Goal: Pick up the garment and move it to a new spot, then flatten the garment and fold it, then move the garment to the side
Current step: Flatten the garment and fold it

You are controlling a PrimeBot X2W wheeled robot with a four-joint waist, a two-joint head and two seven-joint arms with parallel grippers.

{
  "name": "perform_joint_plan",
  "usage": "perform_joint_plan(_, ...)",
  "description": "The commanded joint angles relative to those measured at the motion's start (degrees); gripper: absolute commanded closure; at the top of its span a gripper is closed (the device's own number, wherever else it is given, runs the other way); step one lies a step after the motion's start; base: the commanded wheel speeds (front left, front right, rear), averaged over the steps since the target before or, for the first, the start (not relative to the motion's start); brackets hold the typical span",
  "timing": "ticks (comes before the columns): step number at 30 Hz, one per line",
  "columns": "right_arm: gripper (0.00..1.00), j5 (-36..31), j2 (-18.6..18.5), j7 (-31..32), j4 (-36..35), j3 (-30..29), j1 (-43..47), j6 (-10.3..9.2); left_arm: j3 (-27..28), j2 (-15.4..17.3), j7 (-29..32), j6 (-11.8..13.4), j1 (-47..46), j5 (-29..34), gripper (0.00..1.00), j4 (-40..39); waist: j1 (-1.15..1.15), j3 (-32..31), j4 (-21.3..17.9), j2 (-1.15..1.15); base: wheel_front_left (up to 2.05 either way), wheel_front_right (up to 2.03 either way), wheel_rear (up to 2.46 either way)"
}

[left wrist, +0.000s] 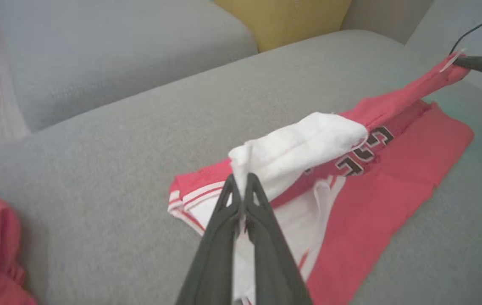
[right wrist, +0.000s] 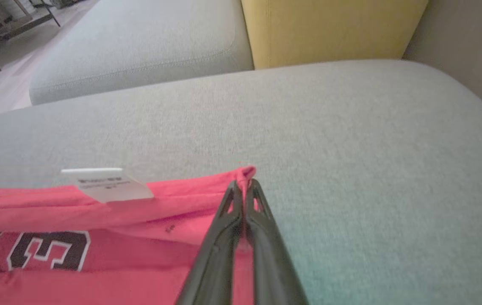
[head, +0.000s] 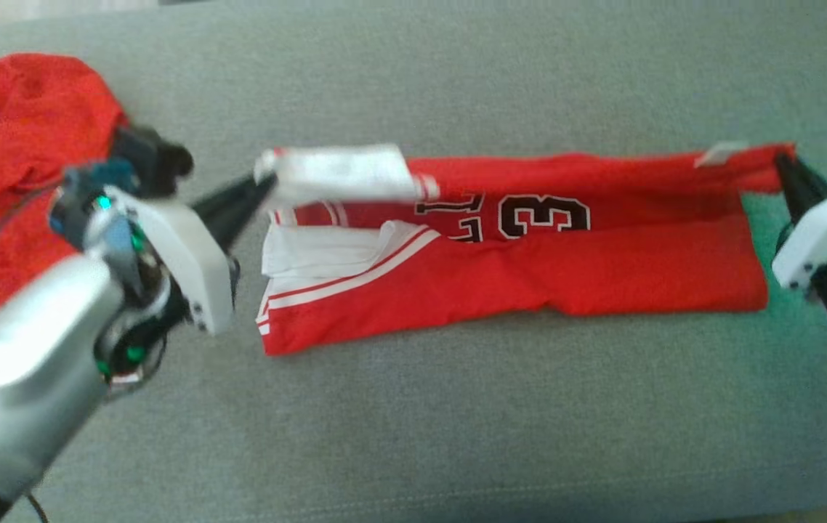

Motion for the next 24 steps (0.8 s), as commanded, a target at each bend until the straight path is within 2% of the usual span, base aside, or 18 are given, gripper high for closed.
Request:
perform_joint_plan(1, 1.0, 1.5, -2.4, 2.3, -3.9, 1.0, 2.3, -0.04, 1.7, 3.8, 1.3, 1.3, -0.1, -0.8, 1.0, -4.3, 0.0, -1.7, 1.1, 0.0, 0.0, 0.0, 0.0)
perform_joint_plan(8, 1.0, 3.4, -5.2, 9.9, -10.0, 0.4, 8.7, -0.04, -0.5, 6.9, 4.5, 4.6, 5.6, -1.6, 1.0, -12.8, 0.0, -3.2, 1.7, 0.0, 0.0, 0.0, 0.0)
perform_joint_plan(10, 1.0, 3.1, -5.5, 11.3, -11.0, -0.1, 9.8, -0.04, -1.1, 6.9, 4.7, 5.3, 6.4, -1.3, 1.0, -13.7, 0.0, -3.2, 1.6, 0.0, 0.0, 0.0, 0.0)
perform_joint_plan(19, 1.0, 2.1, -5.6, 16.8, -14.1, -0.9, 14.1, -0.04, -3.9, 6.1, 4.9, 5.9, 7.9, 1.2, 1.0, -13.0, 0.0, -3.1, 0.9, 0.0, 0.0, 0.0, 0.0)
perform_joint_plan(20, 0.6, 2.1, -5.6, 17.4, -14.4, -1.0, 14.5, -0.04, -4.1, 6.1, 4.7, 6.0, 8.1, 1.3, 0.92, -12.7, 0.0, -3.3, 0.7, 0.0, 0.0, 0.0, 0.0)
perform_joint_plan(21, 0.0, 2.1, -5.6, 18.1, -14.5, -1.2, 15.0, -0.04, -4.2, 6.0, 4.6, 6.1, 8.4, 1.4, 0.6, -12.4, 0.0, -3.5, 0.6, 0.0, 0.0, 0.0, 0.0)
perform_joint_plan(23, 0.0, 1.8, -5.9, 19.2, -15.0, -1.5, 15.7, -0.04, -4.6, 6.0, 4.4, 6.5, 8.8, 1.9, 0.05, -11.6, 0.0, -4.0, 0.4, 0.0, 0.0, 0.0, 0.0)
perform_joint_plan(24, 0.0, 1.7, -6.1, 19.5, -15.4, -1.6, 16.0, -0.04, -4.7, 6.0, 4.3, 6.7, 9.0, 2.1, 0.0, -11.3, 0.0, -4.2, 0.3, 0.0, 0.0, 0.0, 0.0)
